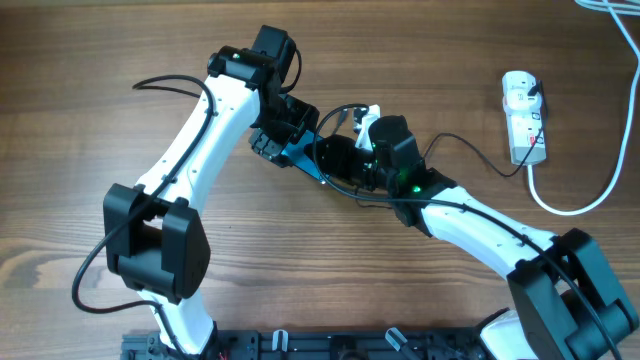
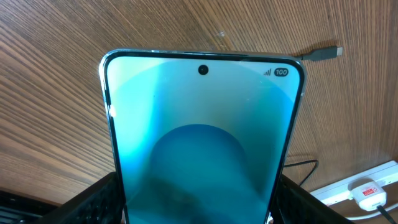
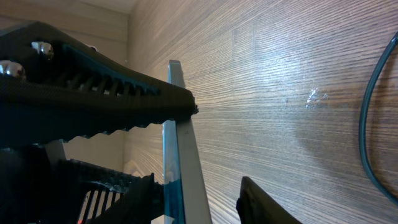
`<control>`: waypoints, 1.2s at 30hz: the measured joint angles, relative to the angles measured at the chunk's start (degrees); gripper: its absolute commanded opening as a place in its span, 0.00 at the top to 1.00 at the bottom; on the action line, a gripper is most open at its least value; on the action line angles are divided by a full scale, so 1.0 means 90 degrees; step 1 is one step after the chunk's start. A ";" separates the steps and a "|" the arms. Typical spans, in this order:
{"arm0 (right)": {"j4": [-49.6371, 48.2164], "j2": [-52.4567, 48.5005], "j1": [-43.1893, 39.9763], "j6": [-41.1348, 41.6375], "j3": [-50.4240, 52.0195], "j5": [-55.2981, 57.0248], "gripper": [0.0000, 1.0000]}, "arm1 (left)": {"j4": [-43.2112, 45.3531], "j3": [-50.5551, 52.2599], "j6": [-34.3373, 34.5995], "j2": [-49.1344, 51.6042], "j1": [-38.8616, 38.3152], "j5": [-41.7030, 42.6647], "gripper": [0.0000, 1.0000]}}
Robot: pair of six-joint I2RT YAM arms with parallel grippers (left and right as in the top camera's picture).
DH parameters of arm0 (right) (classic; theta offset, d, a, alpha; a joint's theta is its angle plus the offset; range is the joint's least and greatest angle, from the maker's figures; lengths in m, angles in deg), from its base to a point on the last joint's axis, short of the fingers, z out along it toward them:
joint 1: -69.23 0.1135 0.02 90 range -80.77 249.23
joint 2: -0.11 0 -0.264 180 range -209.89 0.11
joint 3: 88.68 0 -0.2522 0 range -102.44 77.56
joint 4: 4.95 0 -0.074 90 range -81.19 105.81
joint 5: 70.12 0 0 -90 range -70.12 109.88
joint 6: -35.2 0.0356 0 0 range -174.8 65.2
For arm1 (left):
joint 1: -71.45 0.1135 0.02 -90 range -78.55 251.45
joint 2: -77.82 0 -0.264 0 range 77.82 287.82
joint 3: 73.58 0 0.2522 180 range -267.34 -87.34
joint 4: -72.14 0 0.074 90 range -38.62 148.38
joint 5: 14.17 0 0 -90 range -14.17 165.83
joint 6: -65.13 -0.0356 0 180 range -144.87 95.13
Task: Plug charger to phone and switch on socket
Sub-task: 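Grasp the phone's edge with the right gripper beside the left gripper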
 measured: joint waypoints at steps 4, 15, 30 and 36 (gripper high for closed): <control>-0.0066 0.0000 0.0032 0.0078 0.0000 0.0002 0.60 | 0.0000 0.0000 0.0000 0.0000 0.0000 0.0000 0.96; -0.0420 -0.0010 0.0070 0.0211 0.0000 -0.0041 0.66 | 0.0000 0.0000 0.0000 0.0000 0.0000 0.0002 0.96; -0.0457 -0.0012 0.0070 0.0313 0.0000 -0.0051 0.74 | 0.0000 0.0000 0.0000 0.0000 0.0000 0.0000 0.96; -0.0454 -0.0012 0.0068 0.0328 0.0000 -0.0051 0.79 | -0.0002 0.0000 0.0000 -0.0010 0.0000 -0.0017 0.96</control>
